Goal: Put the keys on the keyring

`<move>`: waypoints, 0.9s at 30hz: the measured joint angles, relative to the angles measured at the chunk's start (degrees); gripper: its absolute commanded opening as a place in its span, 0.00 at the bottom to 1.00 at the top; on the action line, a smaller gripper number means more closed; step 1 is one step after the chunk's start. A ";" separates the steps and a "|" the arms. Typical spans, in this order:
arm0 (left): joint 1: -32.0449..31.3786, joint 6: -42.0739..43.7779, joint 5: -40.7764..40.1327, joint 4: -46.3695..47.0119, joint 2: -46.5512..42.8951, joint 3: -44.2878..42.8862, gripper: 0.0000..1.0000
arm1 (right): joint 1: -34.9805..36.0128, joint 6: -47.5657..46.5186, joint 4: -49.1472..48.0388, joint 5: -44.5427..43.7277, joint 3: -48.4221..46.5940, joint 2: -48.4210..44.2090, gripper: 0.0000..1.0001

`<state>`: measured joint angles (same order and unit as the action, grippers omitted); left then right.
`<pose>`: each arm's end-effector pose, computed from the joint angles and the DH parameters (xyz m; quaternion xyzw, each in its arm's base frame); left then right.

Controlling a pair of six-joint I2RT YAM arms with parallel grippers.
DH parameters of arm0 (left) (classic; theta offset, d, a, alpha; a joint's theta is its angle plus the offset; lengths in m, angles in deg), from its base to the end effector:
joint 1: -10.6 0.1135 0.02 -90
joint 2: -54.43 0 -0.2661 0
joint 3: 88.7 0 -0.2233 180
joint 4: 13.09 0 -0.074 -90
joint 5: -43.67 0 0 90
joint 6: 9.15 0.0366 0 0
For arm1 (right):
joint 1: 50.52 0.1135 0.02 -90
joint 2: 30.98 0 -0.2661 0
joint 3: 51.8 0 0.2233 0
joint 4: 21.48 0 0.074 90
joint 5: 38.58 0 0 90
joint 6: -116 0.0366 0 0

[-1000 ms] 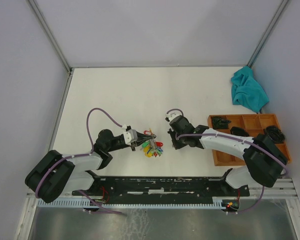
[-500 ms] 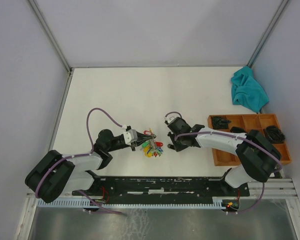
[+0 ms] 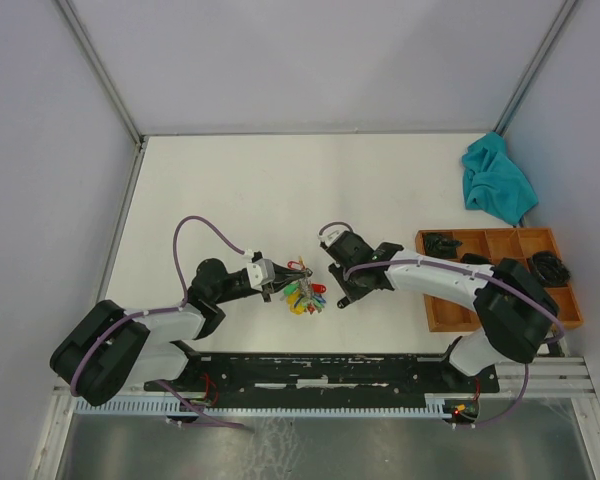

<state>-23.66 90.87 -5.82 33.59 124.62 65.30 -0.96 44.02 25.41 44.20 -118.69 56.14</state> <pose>0.1450 -0.1275 0.2126 0.4761 0.5067 -0.3764 0.6123 0.1715 0.1942 0.2004 -0.2538 0.9448 0.0588 0.1988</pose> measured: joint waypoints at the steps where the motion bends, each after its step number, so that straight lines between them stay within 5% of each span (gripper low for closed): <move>1: 0.00 0.00 0.00 0.00 0.00 0.00 0.03 | 0.00 -0.37 0.31 -0.17 -0.09 0.31 0.35; 18: 0.00 0.00 0.00 0.00 0.00 0.00 0.03 | 0.00 -4.70 2.95 0.57 -2.95 7.10 0.34; 27: 0.00 0.00 0.00 0.00 -0.02 0.00 0.03 | 0.00 -4.79 3.26 0.52 -4.59 8.76 0.14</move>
<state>-23.66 90.87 -5.82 33.59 124.60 65.30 -0.96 39.24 28.67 44.72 -123.28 64.90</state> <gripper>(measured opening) 0.043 0.227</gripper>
